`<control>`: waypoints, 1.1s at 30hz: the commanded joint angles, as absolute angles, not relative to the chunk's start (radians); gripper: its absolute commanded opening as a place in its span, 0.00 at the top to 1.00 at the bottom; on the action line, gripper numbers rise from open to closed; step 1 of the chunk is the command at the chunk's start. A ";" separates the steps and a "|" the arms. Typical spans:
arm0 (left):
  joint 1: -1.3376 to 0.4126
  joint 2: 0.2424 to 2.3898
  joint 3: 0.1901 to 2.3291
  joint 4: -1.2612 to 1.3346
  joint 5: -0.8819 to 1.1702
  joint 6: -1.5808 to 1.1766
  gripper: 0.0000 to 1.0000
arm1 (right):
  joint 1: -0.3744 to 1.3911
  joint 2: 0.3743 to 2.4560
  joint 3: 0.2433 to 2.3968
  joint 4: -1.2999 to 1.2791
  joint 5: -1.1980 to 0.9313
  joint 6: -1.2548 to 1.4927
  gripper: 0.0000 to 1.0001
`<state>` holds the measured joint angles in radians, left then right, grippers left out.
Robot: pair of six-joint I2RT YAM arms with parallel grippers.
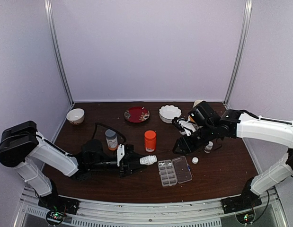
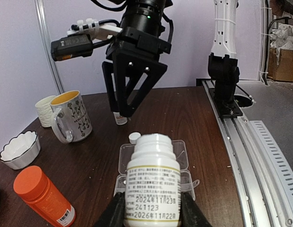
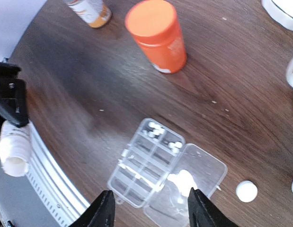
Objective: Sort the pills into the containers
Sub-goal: Place the lid of the pill bottle at the center of the board, then pour the pill into the compartment of the pill container.
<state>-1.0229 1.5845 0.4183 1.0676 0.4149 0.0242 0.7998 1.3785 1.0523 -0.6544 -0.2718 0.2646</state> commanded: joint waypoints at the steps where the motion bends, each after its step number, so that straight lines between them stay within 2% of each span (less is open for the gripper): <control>1: -1.032 1.552 0.462 1.101 0.410 0.014 0.92 | 0.870 1.377 1.074 -0.509 -0.418 0.328 0.45; 5: -1.032 1.528 0.474 1.059 0.408 0.027 0.92 | 0.878 1.353 1.010 -0.354 -0.517 0.401 0.46; 12: -1.034 1.502 0.483 1.040 0.411 0.031 0.92 | 0.892 1.379 1.031 -0.346 -0.498 0.418 0.50; 21: -1.037 1.474 0.500 0.990 0.399 0.047 0.92 | 0.925 1.421 1.060 -0.318 -0.561 0.428 0.60; 33: -1.046 1.488 0.544 0.862 0.383 0.066 0.92 | 0.948 1.397 1.066 -0.253 -0.631 0.443 0.63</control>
